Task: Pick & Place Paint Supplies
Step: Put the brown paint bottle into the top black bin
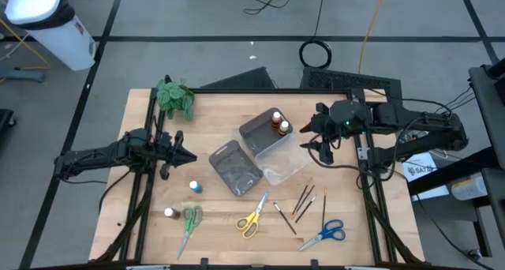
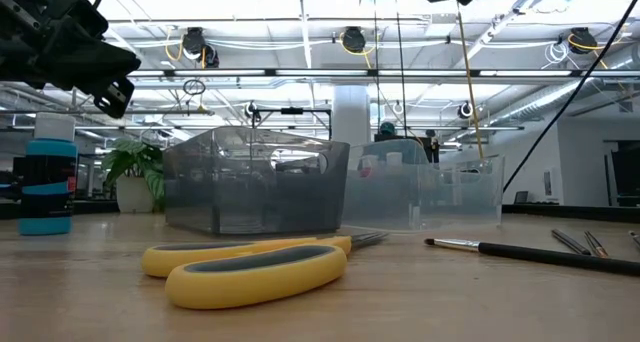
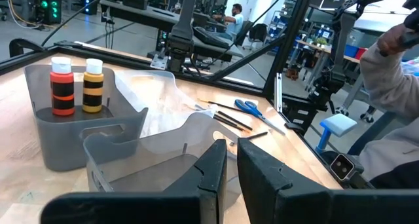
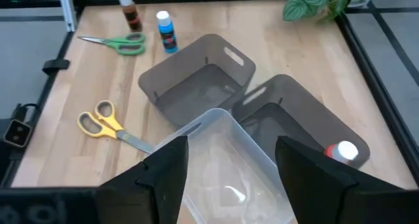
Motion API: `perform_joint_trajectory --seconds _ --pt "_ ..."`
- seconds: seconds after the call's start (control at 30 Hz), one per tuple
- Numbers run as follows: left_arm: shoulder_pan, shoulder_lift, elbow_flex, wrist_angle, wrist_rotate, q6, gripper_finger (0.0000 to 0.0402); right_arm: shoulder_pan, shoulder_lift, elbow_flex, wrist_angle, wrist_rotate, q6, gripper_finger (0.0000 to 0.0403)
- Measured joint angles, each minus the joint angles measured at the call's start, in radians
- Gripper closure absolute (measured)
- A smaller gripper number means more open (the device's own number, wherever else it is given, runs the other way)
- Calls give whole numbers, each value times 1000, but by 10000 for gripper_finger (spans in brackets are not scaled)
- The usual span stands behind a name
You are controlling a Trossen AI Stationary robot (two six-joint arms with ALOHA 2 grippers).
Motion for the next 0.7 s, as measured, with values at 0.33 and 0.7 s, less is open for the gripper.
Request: perform_joint_trajectory --seconds 0.33,0.7 --pt "0 0 0 0 0 0 355 11 0 0 -1 1 -6 190" --pt "0 0 0 0 0 0 355 11 -17 -1 -10 -2 -34 190"
